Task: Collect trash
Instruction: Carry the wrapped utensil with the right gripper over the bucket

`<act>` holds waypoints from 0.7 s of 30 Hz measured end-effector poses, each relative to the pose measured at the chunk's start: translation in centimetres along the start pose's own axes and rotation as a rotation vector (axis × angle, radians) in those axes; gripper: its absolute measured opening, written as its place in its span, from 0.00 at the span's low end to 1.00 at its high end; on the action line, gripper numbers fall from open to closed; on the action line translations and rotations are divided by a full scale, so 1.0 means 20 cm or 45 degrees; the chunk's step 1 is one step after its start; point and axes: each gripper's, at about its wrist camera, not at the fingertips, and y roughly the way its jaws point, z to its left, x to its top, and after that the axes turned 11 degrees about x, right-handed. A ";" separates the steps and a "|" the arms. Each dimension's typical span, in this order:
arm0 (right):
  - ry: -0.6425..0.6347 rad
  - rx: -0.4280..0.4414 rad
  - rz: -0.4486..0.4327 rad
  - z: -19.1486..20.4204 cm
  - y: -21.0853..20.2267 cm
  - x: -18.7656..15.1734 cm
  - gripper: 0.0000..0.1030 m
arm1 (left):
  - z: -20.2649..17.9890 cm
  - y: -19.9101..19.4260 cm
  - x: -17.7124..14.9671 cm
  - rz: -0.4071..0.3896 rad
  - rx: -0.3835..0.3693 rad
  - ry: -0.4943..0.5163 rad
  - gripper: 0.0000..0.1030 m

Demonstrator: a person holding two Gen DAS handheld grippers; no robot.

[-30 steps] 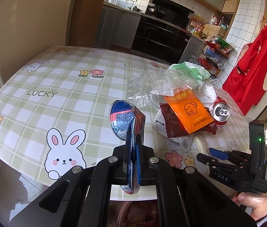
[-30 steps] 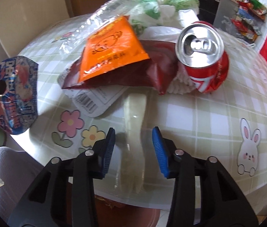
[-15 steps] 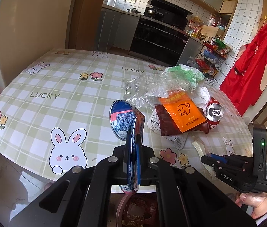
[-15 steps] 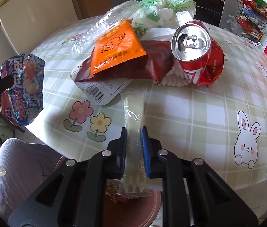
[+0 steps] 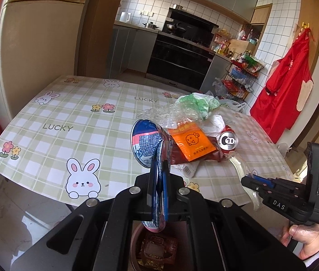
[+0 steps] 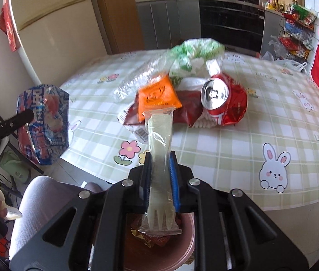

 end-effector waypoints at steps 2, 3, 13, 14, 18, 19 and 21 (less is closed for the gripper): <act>-0.014 0.004 -0.041 0.03 -0.09 0.00 0.18 | -0.03 -0.08 -0.01 -0.022 -0.022 0.020 0.05; -0.016 0.002 -0.055 0.04 -0.13 -0.01 0.18 | -0.04 -0.11 -0.02 -0.027 -0.028 0.027 0.05; -0.007 -0.003 -0.179 0.06 -0.41 -0.03 0.18 | -0.18 -0.29 -0.09 -0.024 -0.131 0.089 0.05; -0.007 0.000 -0.188 0.07 -0.43 -0.03 0.18 | -0.19 -0.30 -0.09 -0.021 -0.138 0.094 0.05; -0.017 0.016 -0.204 0.09 -0.48 -0.04 0.18 | -0.23 -0.32 -0.11 -0.024 -0.146 0.118 0.05; -0.021 0.020 -0.206 0.10 -0.48 -0.05 0.18 | -0.23 -0.32 -0.11 -0.025 -0.146 0.121 0.05; -0.028 0.027 -0.203 0.10 -0.48 -0.05 0.18 | -0.23 -0.32 -0.11 -0.025 -0.145 0.123 0.05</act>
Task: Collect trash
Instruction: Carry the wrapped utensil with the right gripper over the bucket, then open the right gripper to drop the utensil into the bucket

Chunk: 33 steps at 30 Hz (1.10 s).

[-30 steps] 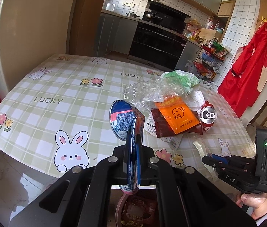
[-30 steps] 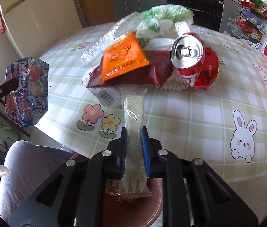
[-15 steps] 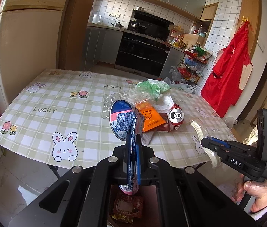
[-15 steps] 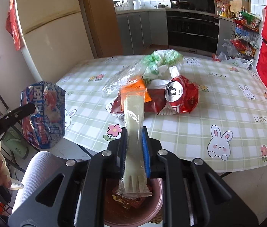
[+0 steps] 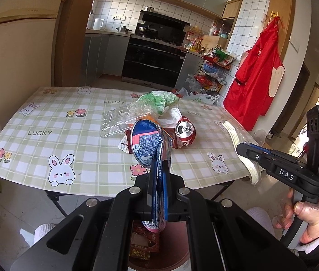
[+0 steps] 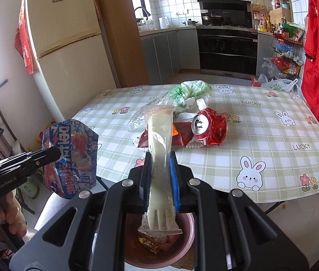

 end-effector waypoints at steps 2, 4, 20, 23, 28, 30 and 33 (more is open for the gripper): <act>0.001 0.011 0.009 0.00 0.01 -0.01 0.18 | 0.00 0.00 0.00 0.002 0.002 -0.001 0.05; 0.007 0.027 0.019 0.01 0.02 -0.02 0.18 | 0.00 0.00 0.00 0.005 0.003 -0.001 0.05; -0.032 0.087 0.099 0.09 0.12 -0.04 0.18 | 0.07 0.06 -0.01 0.025 0.028 -0.029 0.05; -0.036 0.088 0.109 0.10 0.13 -0.05 0.22 | 0.07 0.06 -0.01 0.025 0.026 -0.030 0.05; -0.033 0.078 0.103 0.09 0.11 -0.04 0.27 | 0.07 0.05 -0.01 0.026 0.026 -0.027 0.05; -0.030 0.069 0.099 0.09 0.11 -0.04 0.27 | 0.07 0.05 -0.01 0.026 0.031 -0.019 0.05; -0.024 0.054 0.091 0.08 0.10 -0.04 0.34 | 0.05 0.05 -0.02 0.027 0.036 -0.004 0.05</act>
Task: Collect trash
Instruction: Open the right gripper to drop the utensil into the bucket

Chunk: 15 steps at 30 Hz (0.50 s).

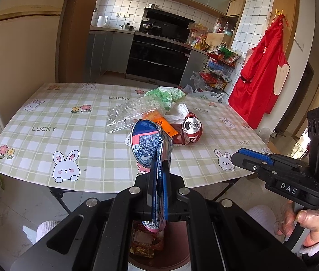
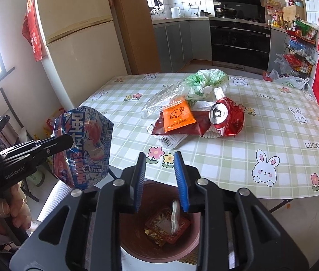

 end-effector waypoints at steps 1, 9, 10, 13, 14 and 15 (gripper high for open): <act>0.001 -0.005 -0.003 0.00 0.00 0.00 0.35 | 0.00 0.00 0.00 0.001 -0.004 0.002 0.05; 0.025 -0.055 -0.034 -0.03 -0.02 0.01 0.58 | -0.03 0.02 -0.01 0.018 -0.016 0.014 0.05; 0.029 -0.059 -0.043 -0.03 -0.03 0.01 0.60 | -0.03 0.02 -0.02 0.022 -0.018 0.015 0.05; 0.040 -0.080 -0.058 -0.04 -0.04 0.02 0.68 | -0.03 0.03 -0.02 0.029 -0.028 0.026 0.05; 0.044 -0.087 -0.064 -0.05 -0.05 0.02 0.72 | -0.04 0.03 -0.02 0.031 -0.030 0.031 0.05; 0.047 -0.092 -0.070 -0.05 -0.05 0.02 0.73 | -0.05 0.04 -0.02 0.033 -0.034 0.035 0.05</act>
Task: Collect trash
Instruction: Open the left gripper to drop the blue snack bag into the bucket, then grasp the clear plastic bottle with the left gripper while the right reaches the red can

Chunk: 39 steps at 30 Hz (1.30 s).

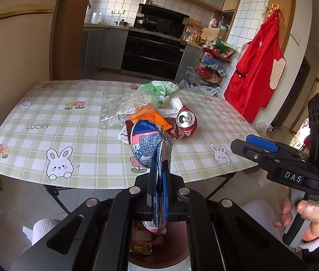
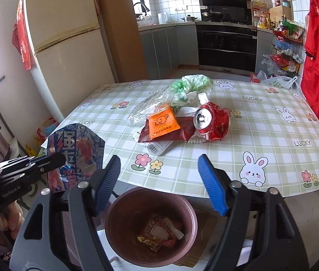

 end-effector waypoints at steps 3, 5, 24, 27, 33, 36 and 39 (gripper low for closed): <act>0.013 -0.009 -0.010 -0.02 -0.01 0.00 0.73 | -0.02 0.00 -0.01 0.003 -0.009 0.014 0.05; 0.022 -0.012 -0.013 -0.03 -0.01 0.01 0.73 | -0.03 0.00 -0.01 0.009 -0.020 0.020 0.05; 0.076 -0.112 -0.031 -0.08 -0.02 0.02 0.94 | 0.00 0.04 -0.01 0.007 0.141 -0.010 0.94; 0.083 -0.148 -0.028 -0.09 -0.02 0.02 0.94 | 0.02 0.06 -0.01 0.015 0.291 -0.005 0.94; 0.057 -0.262 0.028 -0.09 0.04 0.01 0.94 | 0.04 0.07 0.00 0.007 0.411 0.021 0.94; 0.051 -0.282 0.026 -0.10 0.05 0.00 0.94 | 0.05 0.07 0.01 -0.007 0.460 0.043 0.94; 0.039 -0.288 0.016 -0.13 0.05 0.00 0.94 | 0.05 0.06 0.03 -0.039 0.465 0.070 0.94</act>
